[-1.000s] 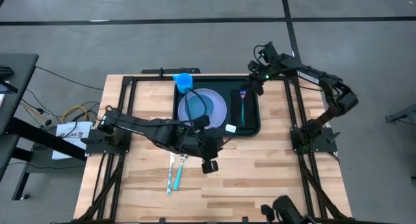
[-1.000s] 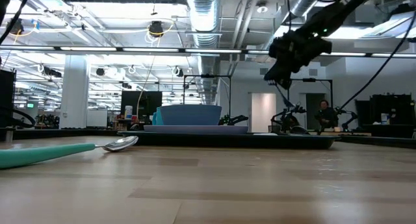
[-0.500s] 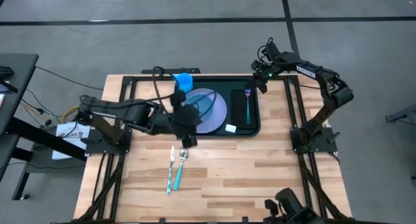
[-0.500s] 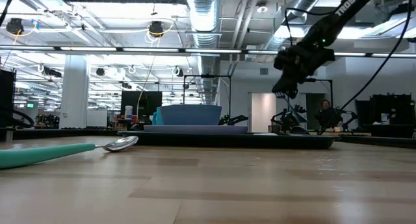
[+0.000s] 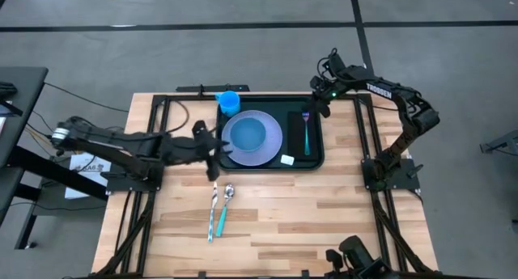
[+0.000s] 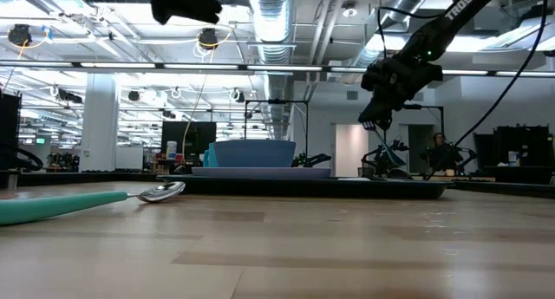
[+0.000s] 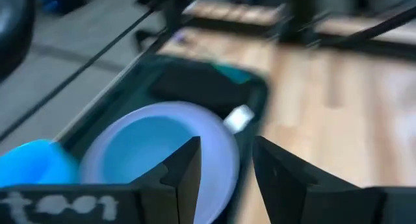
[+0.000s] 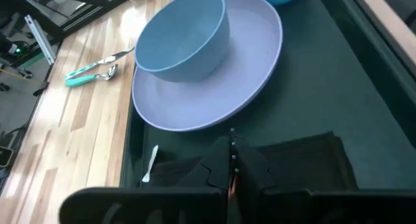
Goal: Set up tray
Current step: Put the blue fork on top of the black napkin on the black tray
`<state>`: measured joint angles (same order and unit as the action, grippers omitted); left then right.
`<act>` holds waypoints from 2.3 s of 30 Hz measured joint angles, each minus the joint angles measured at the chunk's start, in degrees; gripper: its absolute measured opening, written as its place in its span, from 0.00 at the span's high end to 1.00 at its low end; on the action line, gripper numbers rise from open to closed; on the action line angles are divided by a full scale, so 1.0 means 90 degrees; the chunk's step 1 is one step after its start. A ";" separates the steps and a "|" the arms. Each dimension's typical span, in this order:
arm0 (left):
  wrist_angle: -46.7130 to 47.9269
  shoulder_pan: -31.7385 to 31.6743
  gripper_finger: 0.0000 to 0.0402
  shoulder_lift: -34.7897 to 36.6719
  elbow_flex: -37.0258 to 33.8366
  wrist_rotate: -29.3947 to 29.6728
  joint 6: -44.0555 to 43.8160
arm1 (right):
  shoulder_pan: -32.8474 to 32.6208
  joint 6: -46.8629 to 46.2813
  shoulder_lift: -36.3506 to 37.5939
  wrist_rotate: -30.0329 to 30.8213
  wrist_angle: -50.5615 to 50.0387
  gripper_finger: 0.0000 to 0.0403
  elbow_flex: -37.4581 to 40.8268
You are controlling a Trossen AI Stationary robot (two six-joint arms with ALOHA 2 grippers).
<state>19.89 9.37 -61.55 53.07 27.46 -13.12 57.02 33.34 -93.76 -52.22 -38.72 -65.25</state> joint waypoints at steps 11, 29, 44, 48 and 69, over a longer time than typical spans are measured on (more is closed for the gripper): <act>-0.1619 -0.0004 0.68 0.1062 -0.1959 -0.0909 0.0427 | -0.0011 -0.0252 -0.0131 0.0004 0.0213 1.00 -0.0001; -0.2343 0.0593 0.68 0.0579 -0.2112 -0.0847 0.0078 | 0.0035 -0.0545 -0.1179 0.0033 0.0922 1.00 0.0002; -0.2323 0.0597 0.68 0.0579 -0.2110 -0.0811 0.0104 | -0.0046 -0.0554 -0.1173 0.0312 0.0761 1.00 0.0002; -0.2319 0.0597 0.68 0.0579 -0.2105 -0.0812 0.0105 | -0.0042 -0.0551 -0.1173 0.0310 0.0750 1.00 0.0002; -0.2292 0.0597 0.68 0.0579 -0.2103 -0.0815 0.0107 | -0.0042 -0.0537 -0.1173 0.0694 0.0710 0.94 0.0002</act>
<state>-0.73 14.74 -56.34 34.15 20.12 -12.16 56.64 28.51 -104.31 -45.98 -32.33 -65.23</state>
